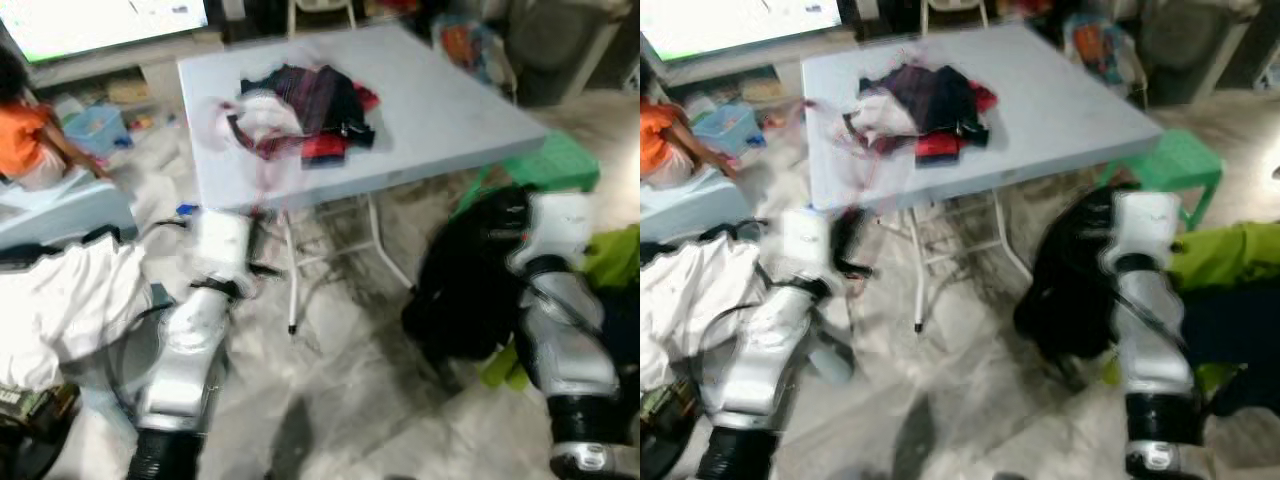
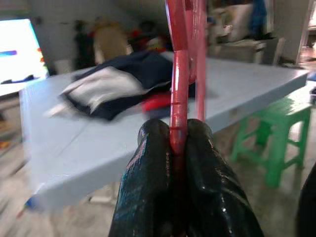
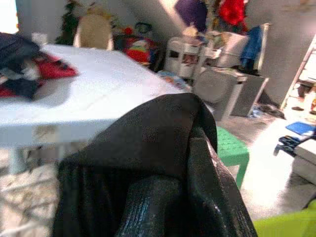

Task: Hang hanger

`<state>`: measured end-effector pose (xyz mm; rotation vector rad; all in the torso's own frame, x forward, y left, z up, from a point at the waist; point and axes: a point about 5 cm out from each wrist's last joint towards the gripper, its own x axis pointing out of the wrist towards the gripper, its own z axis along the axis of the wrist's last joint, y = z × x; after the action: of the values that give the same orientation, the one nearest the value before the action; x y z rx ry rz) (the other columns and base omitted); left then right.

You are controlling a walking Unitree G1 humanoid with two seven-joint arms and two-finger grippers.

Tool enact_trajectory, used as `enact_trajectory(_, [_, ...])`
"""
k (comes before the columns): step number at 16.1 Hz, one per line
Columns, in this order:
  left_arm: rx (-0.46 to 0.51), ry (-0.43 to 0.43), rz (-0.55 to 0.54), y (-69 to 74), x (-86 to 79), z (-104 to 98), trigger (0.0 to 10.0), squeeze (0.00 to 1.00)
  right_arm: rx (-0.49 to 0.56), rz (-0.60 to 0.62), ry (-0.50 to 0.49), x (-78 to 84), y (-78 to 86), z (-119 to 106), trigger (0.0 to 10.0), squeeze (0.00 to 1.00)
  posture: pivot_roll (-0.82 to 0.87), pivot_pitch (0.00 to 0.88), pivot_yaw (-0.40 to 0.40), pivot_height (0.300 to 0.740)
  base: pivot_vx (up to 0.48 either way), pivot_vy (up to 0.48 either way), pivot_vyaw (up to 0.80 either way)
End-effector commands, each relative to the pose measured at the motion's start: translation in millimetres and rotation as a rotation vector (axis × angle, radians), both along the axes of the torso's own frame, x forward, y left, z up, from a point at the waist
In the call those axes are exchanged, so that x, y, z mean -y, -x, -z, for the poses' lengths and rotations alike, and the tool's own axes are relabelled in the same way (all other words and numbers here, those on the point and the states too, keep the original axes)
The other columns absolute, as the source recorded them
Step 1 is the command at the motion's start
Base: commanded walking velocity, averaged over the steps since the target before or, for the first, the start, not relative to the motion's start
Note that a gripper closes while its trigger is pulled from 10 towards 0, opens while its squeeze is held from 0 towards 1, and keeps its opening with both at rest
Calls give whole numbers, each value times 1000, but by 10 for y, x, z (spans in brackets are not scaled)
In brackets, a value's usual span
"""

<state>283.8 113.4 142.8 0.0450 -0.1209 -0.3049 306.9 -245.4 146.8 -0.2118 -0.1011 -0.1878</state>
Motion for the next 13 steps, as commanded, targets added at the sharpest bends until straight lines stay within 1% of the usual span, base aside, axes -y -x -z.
enact_trajectory(1, [32,-22,-72,-18,-181,-74,10000,0,59,-60,-4,-162,-66,-122,10000,0,-13,0,21,740,480,0,0])
enact_trajectory(2, [36,-27,-89,-24,-196,-79,10000,0,63,-70,1,-187,-71,-129,10000,0,-13,0,21,740,480,0,0])
enact_trajectory(3, [32,-26,-112,-37,-221,-77,10000,0,78,-100,26,-235,-79,-159,10000,0,-13,0,21,740,469,0,0])
enact_trajectory(6, [36,-30,-121,-40,-234,-86,10000,0,105,-122,52,-277,-107,-218,10000,0,-9,0,23,740,466,0,531])
enact_trajectory(7, [42,-32,-125,-45,-234,-96,10000,0,117,-126,52,-286,-124,-245,10000,0,-9,0,23,740,465,0,500])
enact_trajectory(11, [52,-28,-134,-52,-229,-120,10000,0,142,-133,76,-294,-170,-323,10000,0,-3,0,19,740,465,0,0])
enact_trajectory(13, [55,-29,-135,-52,-222,-122,10000,0,155,-142,78,-296,-177,-354,10000,0,-4,0,18,740,465,0,441])
